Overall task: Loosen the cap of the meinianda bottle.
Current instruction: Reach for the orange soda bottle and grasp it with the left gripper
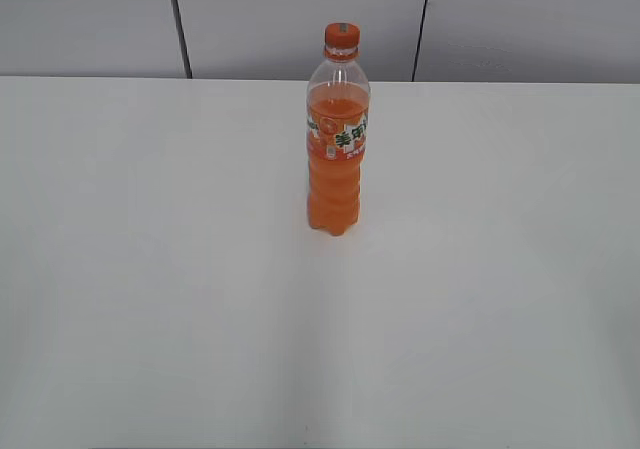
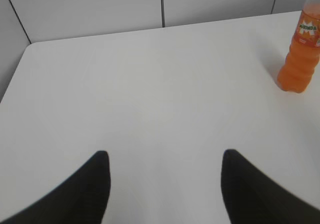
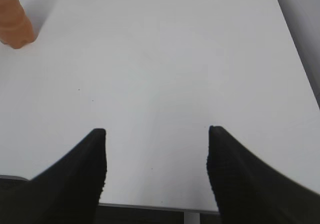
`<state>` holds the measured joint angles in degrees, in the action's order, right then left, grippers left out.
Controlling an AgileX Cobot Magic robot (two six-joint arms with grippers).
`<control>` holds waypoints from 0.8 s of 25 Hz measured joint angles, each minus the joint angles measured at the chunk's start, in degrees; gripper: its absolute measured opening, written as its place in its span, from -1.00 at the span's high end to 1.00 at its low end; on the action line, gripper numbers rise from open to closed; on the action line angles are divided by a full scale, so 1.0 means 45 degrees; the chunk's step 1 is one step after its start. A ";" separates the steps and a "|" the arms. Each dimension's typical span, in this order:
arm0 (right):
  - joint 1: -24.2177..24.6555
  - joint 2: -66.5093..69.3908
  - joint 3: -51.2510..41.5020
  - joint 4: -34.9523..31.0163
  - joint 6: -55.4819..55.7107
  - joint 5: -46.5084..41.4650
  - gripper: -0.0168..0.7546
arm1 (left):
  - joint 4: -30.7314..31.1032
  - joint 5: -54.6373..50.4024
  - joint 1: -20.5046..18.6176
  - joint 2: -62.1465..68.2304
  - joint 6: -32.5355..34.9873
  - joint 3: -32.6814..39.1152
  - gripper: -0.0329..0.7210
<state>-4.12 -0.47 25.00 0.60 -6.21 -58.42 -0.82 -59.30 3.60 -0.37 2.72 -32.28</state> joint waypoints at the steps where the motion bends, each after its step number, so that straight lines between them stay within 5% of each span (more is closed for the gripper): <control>1: 0.0000 0.0000 0.0000 0.0000 0.0000 0.0000 -0.28 | 0.0000 0.0000 0.0000 0.0000 0.0000 0.0000 -0.24; 20: 0.0000 0.0000 0.0000 0.0000 0.0000 0.0000 -0.28 | 0.0072 0.0000 0.0000 0.0000 0.0000 0.0000 -0.24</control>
<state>-4.12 -0.47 25.00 0.60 -6.21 -58.42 -0.50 -59.30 3.60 -0.37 2.72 -32.28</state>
